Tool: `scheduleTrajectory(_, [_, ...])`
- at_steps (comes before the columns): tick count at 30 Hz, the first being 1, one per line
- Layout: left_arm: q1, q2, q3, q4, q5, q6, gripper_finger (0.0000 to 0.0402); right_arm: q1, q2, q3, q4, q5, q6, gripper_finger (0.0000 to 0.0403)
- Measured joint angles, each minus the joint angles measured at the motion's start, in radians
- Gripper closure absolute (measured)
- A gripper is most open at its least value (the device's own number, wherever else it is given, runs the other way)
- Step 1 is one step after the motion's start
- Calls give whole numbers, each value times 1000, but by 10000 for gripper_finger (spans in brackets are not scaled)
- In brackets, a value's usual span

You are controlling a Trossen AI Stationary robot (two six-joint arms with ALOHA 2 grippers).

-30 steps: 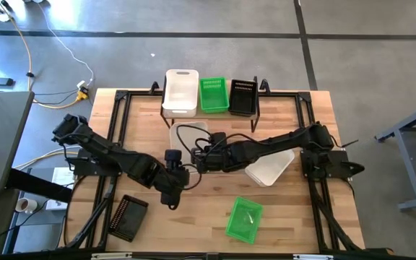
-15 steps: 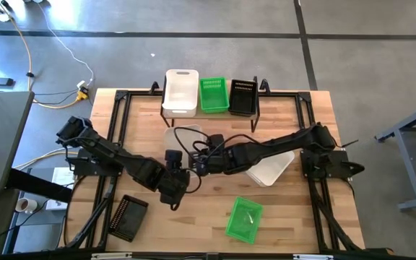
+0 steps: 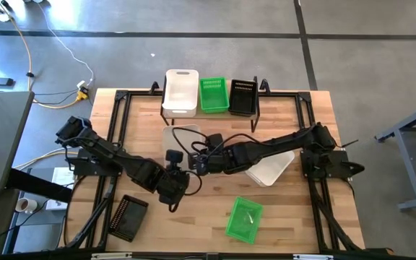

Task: Stack baskets on shelf by color
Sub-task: Stack the bottom white bin on top of the white bin

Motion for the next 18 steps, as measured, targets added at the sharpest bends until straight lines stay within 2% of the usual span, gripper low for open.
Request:
scheduleTrajectory(7, [-9,-5,0,-2,9,-1,396,0,0,0,16,-9,-82,393])
scheduleTrajectory(14, [-14,-6,4,-15,27,0,399,1,0,0,23,-8,-106,325])
scheduleTrajectory(18, [-14,-6,4,-38,25,-4,399,0,-15,0,15,-47,-138,292])
